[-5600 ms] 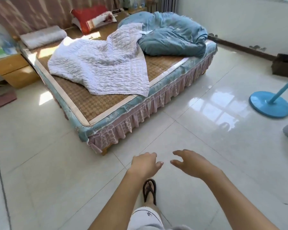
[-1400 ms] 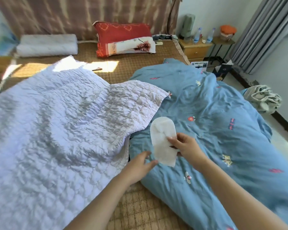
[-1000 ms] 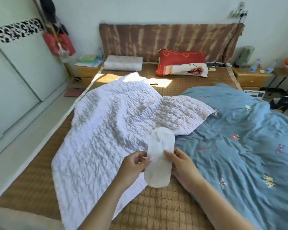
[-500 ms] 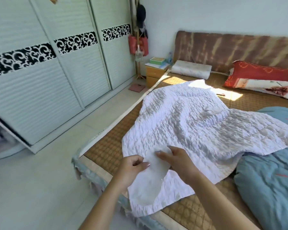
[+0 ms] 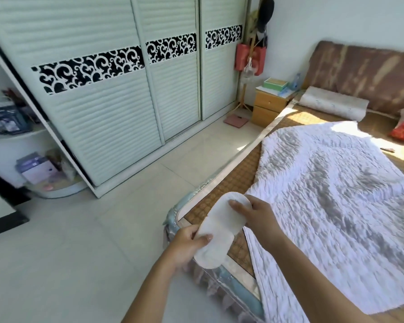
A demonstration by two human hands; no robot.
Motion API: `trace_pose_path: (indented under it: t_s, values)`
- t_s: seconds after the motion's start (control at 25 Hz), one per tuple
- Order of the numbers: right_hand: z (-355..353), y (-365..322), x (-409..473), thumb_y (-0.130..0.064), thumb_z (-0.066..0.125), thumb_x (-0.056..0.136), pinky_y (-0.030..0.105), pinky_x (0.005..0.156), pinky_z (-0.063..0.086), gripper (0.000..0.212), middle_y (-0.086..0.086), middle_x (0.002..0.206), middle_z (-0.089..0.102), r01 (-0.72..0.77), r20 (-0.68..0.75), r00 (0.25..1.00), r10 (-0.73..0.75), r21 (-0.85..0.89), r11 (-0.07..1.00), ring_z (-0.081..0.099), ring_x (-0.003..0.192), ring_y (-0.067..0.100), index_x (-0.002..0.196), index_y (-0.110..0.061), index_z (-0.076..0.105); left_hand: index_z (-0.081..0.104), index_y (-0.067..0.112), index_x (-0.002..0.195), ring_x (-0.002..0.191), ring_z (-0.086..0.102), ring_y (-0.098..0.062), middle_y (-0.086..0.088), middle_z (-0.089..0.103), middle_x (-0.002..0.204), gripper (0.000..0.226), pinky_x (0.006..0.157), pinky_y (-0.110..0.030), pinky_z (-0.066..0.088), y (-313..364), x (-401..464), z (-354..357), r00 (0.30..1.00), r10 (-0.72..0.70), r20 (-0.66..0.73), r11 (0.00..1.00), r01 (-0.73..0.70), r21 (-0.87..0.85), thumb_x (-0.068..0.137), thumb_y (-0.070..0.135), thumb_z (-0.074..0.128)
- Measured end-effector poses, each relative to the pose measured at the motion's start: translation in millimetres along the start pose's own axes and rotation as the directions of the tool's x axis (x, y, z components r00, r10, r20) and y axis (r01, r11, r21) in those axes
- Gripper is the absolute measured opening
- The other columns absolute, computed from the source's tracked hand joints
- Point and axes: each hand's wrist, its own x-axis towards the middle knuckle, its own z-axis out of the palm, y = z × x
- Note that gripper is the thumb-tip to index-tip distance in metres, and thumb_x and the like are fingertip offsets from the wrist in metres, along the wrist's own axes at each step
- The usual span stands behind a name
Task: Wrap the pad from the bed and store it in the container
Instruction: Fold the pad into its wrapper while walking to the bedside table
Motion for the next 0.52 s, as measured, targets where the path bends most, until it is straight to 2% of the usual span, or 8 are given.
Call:
trace_pose_path:
  t_s: [0.08, 0.12, 0.16, 0.24, 0.36, 0.44, 0.52]
  values:
    - [37.5, -7.3, 19.7, -0.021, 0.066, 0.085, 0.017, 0.053, 0.046, 0.011, -0.001, 0.07, 0.062, 0.075, 0.044, 0.997, -0.071, -0.088, 0.993, 0.055, 0.064, 0.012, 0.084, -0.011, 0.071, 0.068, 0.016, 0.102, 0.083, 0.069, -0.015, -0.002, 0.073, 0.095, 0.016, 0.066, -0.025, 0.054, 5.8, 14.6, -33.4, 1.0, -0.025, -0.01, 0.998, 0.024, -0.065, 0.087, 0.014, 0.065]
    - [55.2, -10.8, 31.1, -0.021, 0.066, 0.086, 0.013, 0.054, 0.044, 0.009, -0.007, 0.07, 0.064, 0.114, 0.074, 0.992, -0.104, -0.139, 0.984, 0.056, 0.065, 0.009, 0.084, -0.014, 0.072, 0.067, 0.014, 0.104, 0.08, 0.069, -0.014, -0.003, 0.072, 0.093, 0.017, 0.062, -0.024, 0.054, 10.2, 23.1, -48.7, 0.999, -0.04, 0.0, 0.992, 0.04, -0.119, 0.088, 0.012, 0.063]
    - [70.3, -14.5, 41.7, -0.02, 0.065, 0.086, 0.012, 0.057, 0.044, 0.008, -0.013, 0.07, 0.066, 0.152, 0.115, 0.984, -0.133, -0.182, 0.971, 0.058, 0.067, 0.004, 0.083, -0.021, 0.072, 0.065, 0.01, 0.107, 0.08, 0.068, -0.016, -0.005, 0.071, 0.093, 0.019, 0.061, -0.025, 0.054, 15.0, 31.8, -62.2, 0.998, -0.06, 0.013, 0.982, 0.061, -0.179, 0.088, 0.009, 0.062]
    - [102.0, -20.7, 67.7, -0.019, 0.064, 0.086, 0.01, 0.064, 0.046, 0.02, -0.026, 0.074, 0.069, 0.236, 0.213, 0.959, -0.184, -0.252, 0.939, 0.062, 0.074, -0.005, 0.082, -0.038, 0.07, 0.062, 0.005, 0.112, 0.086, 0.065, -0.025, -0.012, 0.068, 0.099, 0.023, 0.063, -0.03, 0.055, 24.0, 56.3, -93.9, 0.996, -0.088, 0.029, 0.96, 0.092, -0.263, 0.09, 0.007, 0.059]
    - [155.7, -24.0, 126.2, -0.008, 0.061, 0.085, 0.0, 0.077, 0.043, 0.049, -0.043, 0.093, 0.065, 0.344, 0.299, 0.919, -0.256, -0.295, 0.891, 0.06, 0.095, -0.016, 0.086, -0.056, 0.066, 0.066, 0.006, 0.102, 0.076, 0.065, -0.024, -0.016, 0.066, 0.093, 0.018, 0.055, -0.028, 0.055, 45.2, 109.2, -160.2, 0.996, -0.068, 0.051, 0.937, 0.081, -0.339, 0.093, 0.007, 0.051]
    - [190.9, -23.4, 172.0, 0.001, 0.061, 0.082, 0.001, 0.089, 0.039, 0.052, -0.042, 0.102, 0.062, 0.43, 0.333, 0.884, -0.327, -0.31, 0.848, 0.054, 0.108, -0.017, 0.095, -0.049, 0.069, 0.067, 0.006, 0.107, 0.078, 0.067, -0.021, -0.015, 0.068, 0.097, 0.026, 0.059, -0.028, 0.057, 60.2, 147.0, -208.4, 0.994, -0.085, 0.065, 0.912, 0.104, -0.397, 0.094, 0.015, 0.046]
    - [222.3, -27.9, 211.3, 0.004, 0.065, 0.079, 0.014, 0.1, 0.04, 0.033, -0.02, 0.115, 0.064, 0.541, 0.355, 0.833, -0.425, -0.356, 0.762, 0.054, 0.115, -0.003, 0.099, -0.021, 0.075, 0.065, 0.009, 0.113, 0.087, 0.067, -0.022, -0.014, 0.068, 0.104, 0.039, 0.07, -0.035, 0.058, 73.4, 176.9, -250.3, 0.987, -0.136, 0.08, 0.857, 0.158, -0.49, 0.098, 0.033, 0.037]
